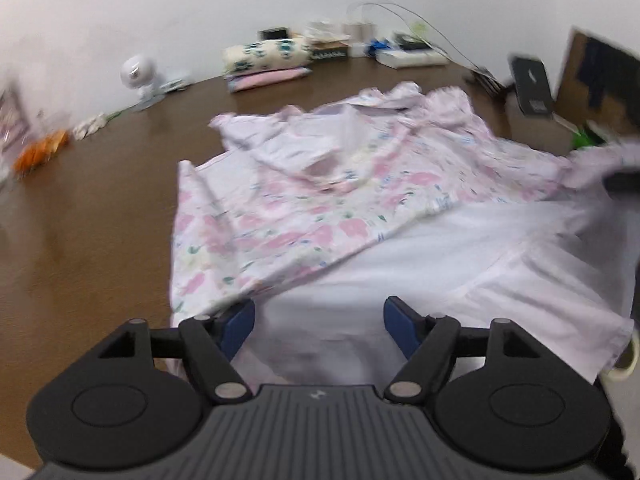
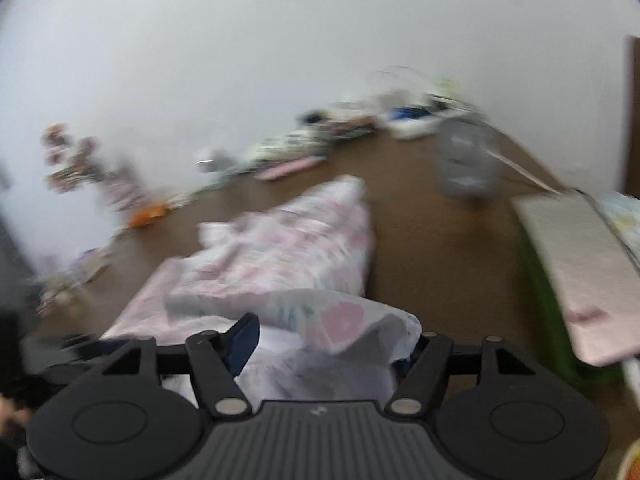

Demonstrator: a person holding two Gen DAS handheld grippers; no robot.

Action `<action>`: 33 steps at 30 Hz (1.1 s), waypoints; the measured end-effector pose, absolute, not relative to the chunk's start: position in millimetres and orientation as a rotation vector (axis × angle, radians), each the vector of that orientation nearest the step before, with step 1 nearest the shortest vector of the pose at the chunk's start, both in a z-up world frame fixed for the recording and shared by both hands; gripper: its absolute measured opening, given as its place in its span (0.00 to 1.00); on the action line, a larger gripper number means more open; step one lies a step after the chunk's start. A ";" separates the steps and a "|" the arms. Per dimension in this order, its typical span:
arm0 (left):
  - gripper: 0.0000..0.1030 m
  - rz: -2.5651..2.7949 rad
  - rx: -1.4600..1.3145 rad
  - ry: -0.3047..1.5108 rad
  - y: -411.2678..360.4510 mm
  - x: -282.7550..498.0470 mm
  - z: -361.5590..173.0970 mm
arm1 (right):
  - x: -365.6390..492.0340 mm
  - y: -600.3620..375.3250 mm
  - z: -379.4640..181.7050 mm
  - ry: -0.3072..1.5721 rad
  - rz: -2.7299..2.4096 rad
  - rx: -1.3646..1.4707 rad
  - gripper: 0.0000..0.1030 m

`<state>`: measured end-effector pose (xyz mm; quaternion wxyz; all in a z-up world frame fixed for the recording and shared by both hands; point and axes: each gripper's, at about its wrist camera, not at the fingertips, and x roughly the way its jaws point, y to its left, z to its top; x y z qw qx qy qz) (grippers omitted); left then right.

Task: Fold clothes

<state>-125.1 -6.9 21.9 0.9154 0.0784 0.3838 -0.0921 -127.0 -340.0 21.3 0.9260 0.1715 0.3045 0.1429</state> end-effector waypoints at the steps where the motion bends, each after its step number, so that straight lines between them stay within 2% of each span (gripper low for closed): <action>1: 0.71 -0.186 0.140 0.798 0.5 -125.9 21.0 | -129.3 -346.6 20.7 0.611 0.286 0.378 0.61; 4: 0.73 -0.186 0.084 0.809 17.2 -128.6 19.8 | -143.4 -357.1 27.2 0.516 0.325 0.429 0.60; 9: 0.73 -0.136 0.084 0.785 43.7 -124.3 23.0 | -132.1 -370.3 25.7 0.535 0.366 0.515 0.60; 12: 0.67 -0.090 0.073 0.772 63.9 -115.0 22.0 | -121.7 -380.8 19.9 0.553 0.412 0.613 0.60; 18: 0.64 0.089 0.196 0.727 87.8 -100.4 25.6 | -129.4 -397.4 16.3 0.496 0.364 0.726 0.66; 21: 0.66 0.075 0.139 0.707 92.6 -109.4 43.2 | -134.6 -370.4 35.7 0.442 0.420 0.574 0.67; 22: 0.74 0.043 0.099 0.697 91.1 -113.9 49.0 | -134.0 -352.5 43.2 0.433 0.425 0.473 0.67; 24: 0.79 -0.063 0.002 0.681 83.3 -124.9 58.1 | -125.9 -306.4 52.6 0.425 0.420 0.218 0.67; 27: 0.79 -0.207 -0.041 0.745 61.6 -135.5 46.3 | -98.2 -243.5 55.0 0.454 0.453 -0.036 0.67; 30: 0.72 -0.156 0.002 0.783 54.8 -136.4 28.0 | -46.0 -193.8 55.3 0.498 0.532 -0.128 0.67; 33: 0.72 -0.121 -0.011 0.789 73.7 -135.0 29.5 | 18.7 -150.5 50.4 0.564 0.582 -0.177 0.67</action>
